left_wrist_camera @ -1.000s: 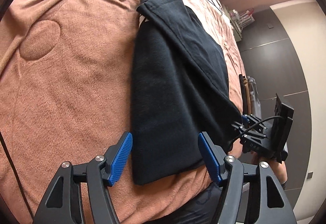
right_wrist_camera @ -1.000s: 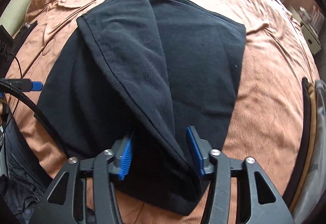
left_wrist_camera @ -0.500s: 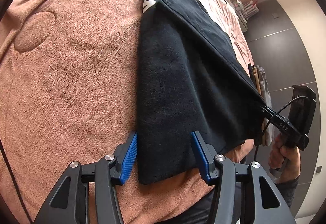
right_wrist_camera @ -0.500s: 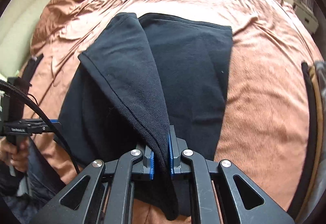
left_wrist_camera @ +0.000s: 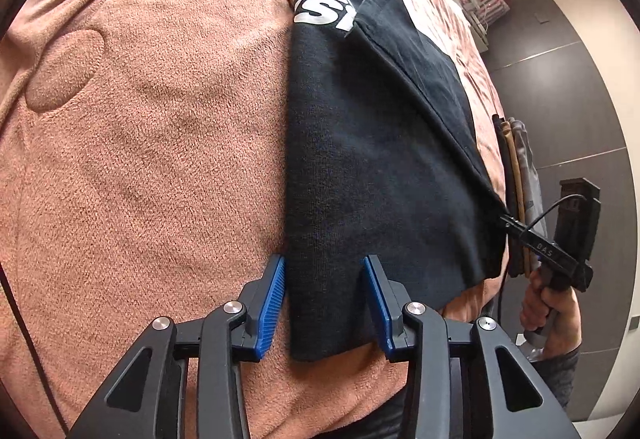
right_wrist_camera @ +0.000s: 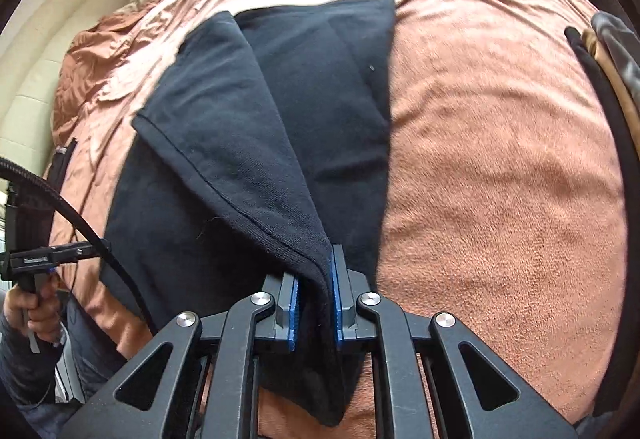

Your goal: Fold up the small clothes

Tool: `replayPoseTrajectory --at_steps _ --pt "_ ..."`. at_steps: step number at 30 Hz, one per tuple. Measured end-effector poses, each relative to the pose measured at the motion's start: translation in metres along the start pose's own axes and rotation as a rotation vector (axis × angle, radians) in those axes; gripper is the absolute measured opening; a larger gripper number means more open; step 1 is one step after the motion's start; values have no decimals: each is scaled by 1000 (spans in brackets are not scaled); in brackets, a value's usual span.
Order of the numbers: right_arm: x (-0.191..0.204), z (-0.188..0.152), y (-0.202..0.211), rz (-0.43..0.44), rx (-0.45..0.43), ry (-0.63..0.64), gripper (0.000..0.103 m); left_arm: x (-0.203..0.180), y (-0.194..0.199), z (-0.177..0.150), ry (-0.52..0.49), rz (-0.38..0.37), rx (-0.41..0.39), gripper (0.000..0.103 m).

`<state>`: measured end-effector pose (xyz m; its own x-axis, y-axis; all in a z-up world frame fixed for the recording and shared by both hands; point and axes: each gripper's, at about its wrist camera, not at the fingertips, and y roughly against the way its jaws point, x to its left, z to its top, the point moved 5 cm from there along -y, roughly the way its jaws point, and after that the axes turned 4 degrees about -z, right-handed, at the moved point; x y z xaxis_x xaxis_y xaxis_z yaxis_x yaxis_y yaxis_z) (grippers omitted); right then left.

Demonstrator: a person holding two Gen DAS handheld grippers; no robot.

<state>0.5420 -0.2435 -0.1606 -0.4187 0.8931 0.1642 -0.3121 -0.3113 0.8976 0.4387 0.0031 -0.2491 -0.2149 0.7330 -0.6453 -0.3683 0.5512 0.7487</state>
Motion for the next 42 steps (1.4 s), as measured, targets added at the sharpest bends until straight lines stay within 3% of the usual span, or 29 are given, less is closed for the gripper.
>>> replayPoseTrajectory --at_steps 1,4,5,6,12,30,35,42 --pt "2 0 2 -11 -1 -2 16 0 1 1 3 -4 0 42" --pt "12 0 14 -77 -17 45 43 3 3 4 14 -18 -7 42" --pt "15 1 19 -91 -34 61 62 4 4 6 15 -22 -12 42" --pt "19 2 25 -100 -55 77 71 4 5 7 14 -25 -18 42" --pt "52 4 35 -134 -75 203 71 2 11 15 17 -52 -47 42" --pt "131 46 -38 -271 6 438 71 33 41 24 64 -79 -112 42" --pt "126 67 -59 -331 -7 403 71 41 45 28 78 -77 -119 42" --pt "106 88 -72 -279 -14 330 71 42 43 40 84 -68 -118 42"
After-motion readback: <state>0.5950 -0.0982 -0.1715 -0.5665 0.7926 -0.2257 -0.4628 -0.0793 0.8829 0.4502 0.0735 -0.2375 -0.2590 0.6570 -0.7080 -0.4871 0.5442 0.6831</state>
